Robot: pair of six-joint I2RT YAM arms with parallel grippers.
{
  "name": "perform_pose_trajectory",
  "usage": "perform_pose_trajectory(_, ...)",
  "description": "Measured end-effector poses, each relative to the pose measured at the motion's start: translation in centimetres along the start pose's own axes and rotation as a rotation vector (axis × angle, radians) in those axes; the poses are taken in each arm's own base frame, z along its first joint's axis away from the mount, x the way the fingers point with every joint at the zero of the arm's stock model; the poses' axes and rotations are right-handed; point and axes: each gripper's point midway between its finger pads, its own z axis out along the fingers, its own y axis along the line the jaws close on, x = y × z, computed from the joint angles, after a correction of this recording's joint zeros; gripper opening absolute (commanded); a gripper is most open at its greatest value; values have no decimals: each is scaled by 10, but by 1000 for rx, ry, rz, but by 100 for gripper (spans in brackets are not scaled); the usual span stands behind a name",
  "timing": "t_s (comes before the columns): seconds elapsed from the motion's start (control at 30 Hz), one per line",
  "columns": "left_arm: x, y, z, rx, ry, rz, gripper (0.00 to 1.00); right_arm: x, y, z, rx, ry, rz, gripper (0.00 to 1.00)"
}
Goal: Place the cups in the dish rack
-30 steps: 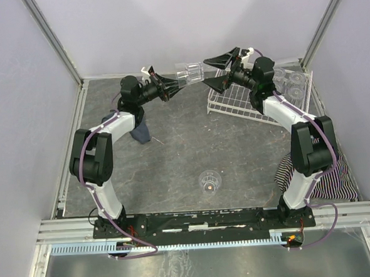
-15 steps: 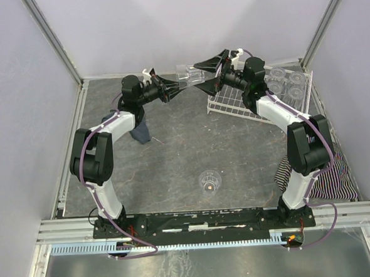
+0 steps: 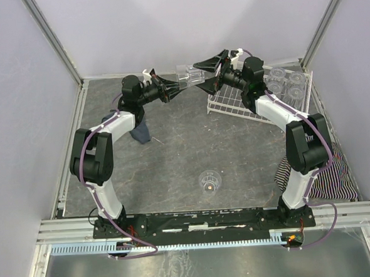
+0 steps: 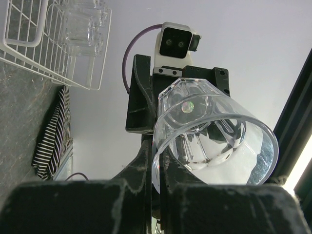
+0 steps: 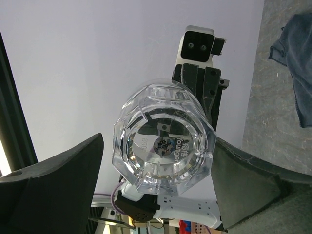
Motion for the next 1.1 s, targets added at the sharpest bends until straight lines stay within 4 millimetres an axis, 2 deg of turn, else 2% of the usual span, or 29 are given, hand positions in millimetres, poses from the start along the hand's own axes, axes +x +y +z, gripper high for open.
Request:
perform_pose_trajectory(0.13, 0, 0, 0, 0, 0, 0, 3, -1, 0, 0, 1, -8, -3, 88)
perform_pose_trajectory(0.23, 0, 0, 0, 2, 1, 2, 3, -3, -3, 1, 4, -14, -2, 82)
perform_pose_trajectory(0.3, 0, 0, 0, 2, 1, 2, 3, -5, -6, 2, 8, -21, -2, 73)
perform_pose_trajectory(0.43, 1, 0, 0, 3, 0, 5, 3, -7, -9, 3, 15, -31, 2, 49)
perform_pose_trajectory(0.53, 0, 2, 0, 0, -2, 6, 5, -8, -12, 3, 27, -37, 1, 38)
perform_pose_trajectory(0.6, 0, 5, 0, -7, -5, 2, 19, -9, -14, 4, 41, -36, -6, 33)
perform_pose_trajectory(0.77, -1, 8, 1, -18, -11, 19, 42, -13, -13, 7, 97, -43, -92, 29)
perform_pose_trajectory(0.83, -2, 7, 2, -28, -12, 33, 48, -19, -14, 6, 133, -60, -134, 28)
perform_pose_trajectory(0.87, -3, 6, 2, -32, -12, 45, 59, -22, -14, 5, 149, -64, -153, 28)
perform_pose_trajectory(0.97, -5, 2, 5, -43, -13, 84, 75, -39, -14, -3, 191, -101, -199, 27)
perform_pose_trajectory(1.0, -7, 0, 7, -45, -16, 99, 86, -47, -14, -7, 203, -117, -212, 27)
perform_pose_trajectory(1.1, -17, 0, 14, -70, -27, 155, 91, -73, -10, -23, 240, -173, -258, 26)
